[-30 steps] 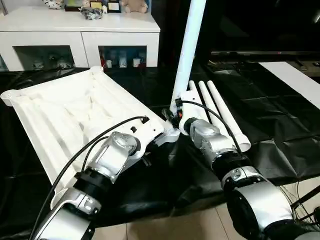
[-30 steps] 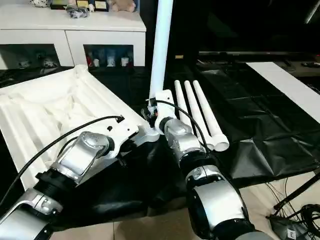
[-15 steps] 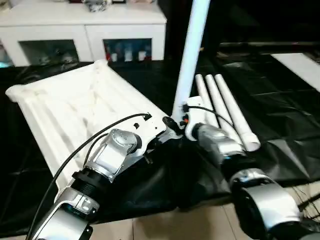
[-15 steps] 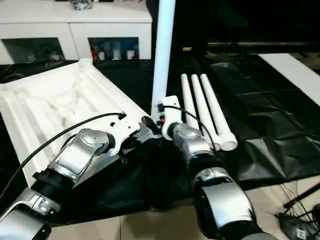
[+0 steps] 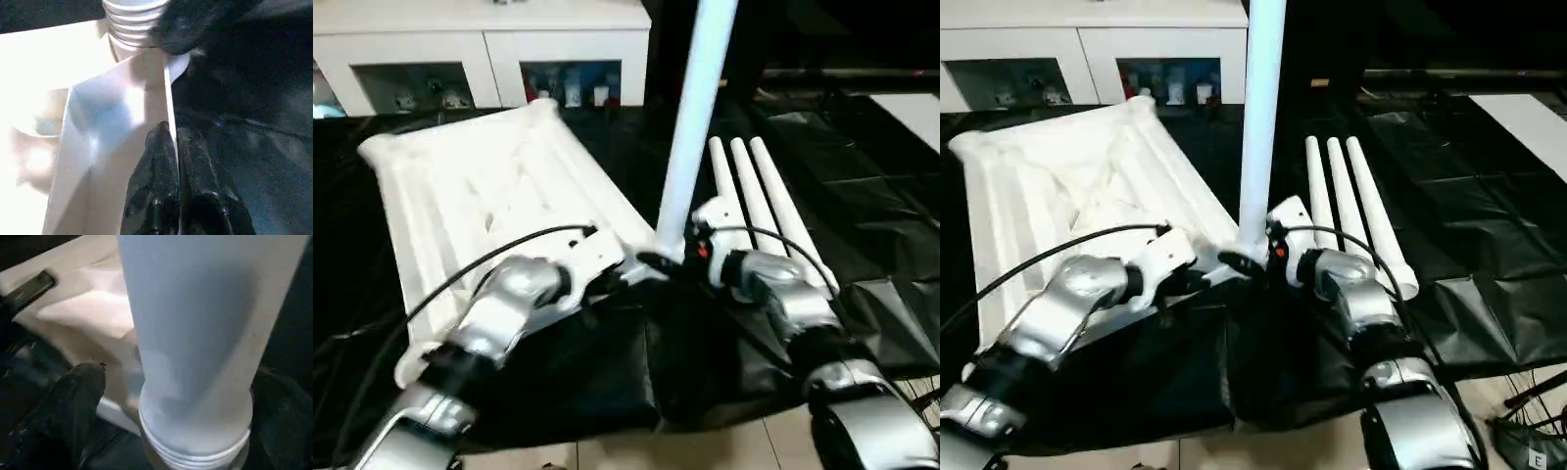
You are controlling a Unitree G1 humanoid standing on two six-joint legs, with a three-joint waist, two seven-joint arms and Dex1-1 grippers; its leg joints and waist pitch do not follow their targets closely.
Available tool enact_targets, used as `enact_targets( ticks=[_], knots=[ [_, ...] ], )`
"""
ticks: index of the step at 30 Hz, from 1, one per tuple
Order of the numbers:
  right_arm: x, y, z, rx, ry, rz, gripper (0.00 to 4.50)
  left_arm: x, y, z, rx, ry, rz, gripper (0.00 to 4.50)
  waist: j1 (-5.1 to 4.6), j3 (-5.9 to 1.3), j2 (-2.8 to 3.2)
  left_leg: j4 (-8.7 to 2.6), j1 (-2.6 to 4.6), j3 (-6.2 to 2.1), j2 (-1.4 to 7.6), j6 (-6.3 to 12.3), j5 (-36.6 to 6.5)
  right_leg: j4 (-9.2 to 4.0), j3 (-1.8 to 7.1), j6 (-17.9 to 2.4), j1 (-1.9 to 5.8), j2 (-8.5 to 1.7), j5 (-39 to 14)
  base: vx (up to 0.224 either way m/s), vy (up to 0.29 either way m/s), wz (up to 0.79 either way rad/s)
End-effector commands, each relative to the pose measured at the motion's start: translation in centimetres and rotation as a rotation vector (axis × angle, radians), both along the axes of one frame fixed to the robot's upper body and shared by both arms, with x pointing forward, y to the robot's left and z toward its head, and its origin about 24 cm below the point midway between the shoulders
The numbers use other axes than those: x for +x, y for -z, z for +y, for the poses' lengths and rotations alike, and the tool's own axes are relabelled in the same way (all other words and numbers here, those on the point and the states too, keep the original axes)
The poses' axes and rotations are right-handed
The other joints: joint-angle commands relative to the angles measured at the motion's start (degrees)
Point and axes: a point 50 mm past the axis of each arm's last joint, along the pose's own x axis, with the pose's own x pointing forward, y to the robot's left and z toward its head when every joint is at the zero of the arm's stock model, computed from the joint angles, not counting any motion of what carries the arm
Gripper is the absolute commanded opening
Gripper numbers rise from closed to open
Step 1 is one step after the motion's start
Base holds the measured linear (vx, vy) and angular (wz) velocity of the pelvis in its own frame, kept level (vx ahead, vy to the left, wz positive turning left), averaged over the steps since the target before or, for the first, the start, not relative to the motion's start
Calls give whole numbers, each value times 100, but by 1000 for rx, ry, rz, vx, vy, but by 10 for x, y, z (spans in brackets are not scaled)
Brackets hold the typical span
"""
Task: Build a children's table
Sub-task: Rotate leg to tighten
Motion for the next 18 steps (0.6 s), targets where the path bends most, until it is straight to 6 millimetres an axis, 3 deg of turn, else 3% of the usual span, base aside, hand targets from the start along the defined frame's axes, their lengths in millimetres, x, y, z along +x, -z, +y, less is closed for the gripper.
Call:
enact_targets(
  ticks=[1, 3, 4, 7, 11, 15, 18],
  knots=[
    [-4, -4, 6, 10, -76, -25, 448, -8, 4, -3, -9, 69, 13, 0, 6, -315, 27, -271, 154, -59, 329, 764, -293, -146, 171, -1681, 244, -350, 1201, 0, 0, 0],
    [-5, -6, 5, 18, -86, -27, 448, -9, 4, 0, -15, 77, 17, 0, 16, -300, 20, -287, 155, -58, 337, 675, -481, -168, 178, -1648, 246, -359, 857, 0, 0, 0],
    [-6, -6, 4, 18, -99, -28, 448, -10, 4, 3, -19, 81, 18, 0, 16, -274, 26, -319, 160, -60, 342, 503, -803, -202, 195, -1593, 227, -367, 321, 0, 0, 0],
    [-8, -5, 1, 5, -114, -36, 448, -12, 4, 8, -23, 90, 18, 0, 44, -273, 21, -329, 177, -52, 342, 351, -926, -219, 213, -1500, 217, -373, -15, 0, 0, 0],
    [-11, -3, -1, -8, -134, -37, 448, -14, 5, 12, -20, 102, 23, 0, 57, -292, 15, -306, 192, -16, 343, 304, -779, -183, 217, -1475, 207, -360, 181, 0, 0, 0],
    [-13, 1, -8, -52, -141, -33, 448, -15, 6, 15, -7, 109, 28, 0, 79, -324, 8, -244, 169, -2, 310, 471, -360, -120, 210, -1540, 236, -340, 830, 0, 0, 0],
    [-13, 4, -11, -80, -140, -40, 448, -15, 6, 17, -4, 110, 29, 0, 77, -326, 7, -230, 154, 1, 305, 506, -421, -117, 206, -1556, 233, -346, 801, 0, 0, 0]
  ],
)
